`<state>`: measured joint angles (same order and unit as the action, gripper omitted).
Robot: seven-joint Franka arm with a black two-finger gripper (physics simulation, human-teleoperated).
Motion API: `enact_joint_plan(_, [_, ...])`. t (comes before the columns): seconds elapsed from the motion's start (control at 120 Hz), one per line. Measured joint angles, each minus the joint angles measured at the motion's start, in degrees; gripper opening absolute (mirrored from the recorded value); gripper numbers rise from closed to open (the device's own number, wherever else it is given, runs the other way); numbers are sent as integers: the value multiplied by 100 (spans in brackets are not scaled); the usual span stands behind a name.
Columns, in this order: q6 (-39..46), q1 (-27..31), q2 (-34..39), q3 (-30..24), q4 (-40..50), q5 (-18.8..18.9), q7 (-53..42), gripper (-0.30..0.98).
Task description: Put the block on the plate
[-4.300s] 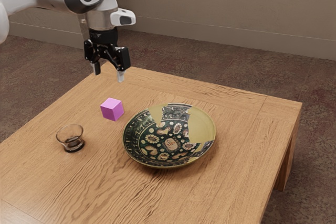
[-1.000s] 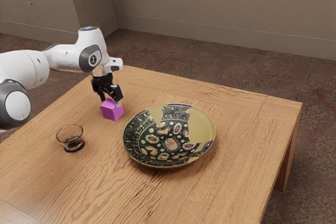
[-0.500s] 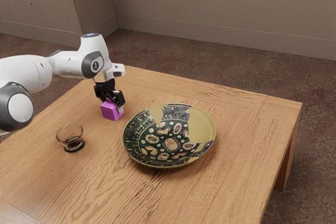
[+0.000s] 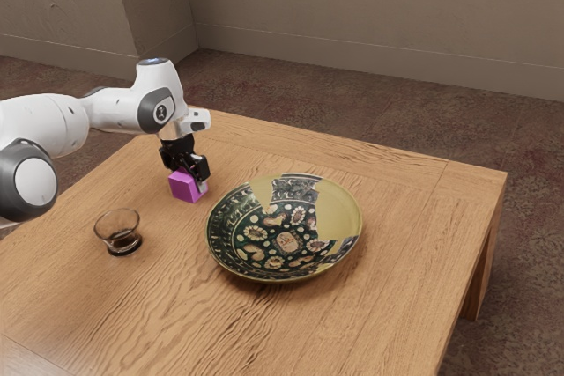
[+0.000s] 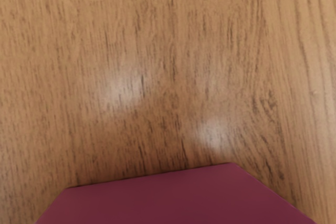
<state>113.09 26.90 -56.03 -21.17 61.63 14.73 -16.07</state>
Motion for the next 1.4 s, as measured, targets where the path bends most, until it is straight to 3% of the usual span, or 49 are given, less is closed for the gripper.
enact_joint_plan(0.65, [7,-1,-2,9,0,-24,27,55])
enact_joint_plan(0.842, [-3,-25,95,9,1,-27,28,45])
enact_joint_plan(1.4, [-365,-418,969,9,20,-192,54,42])
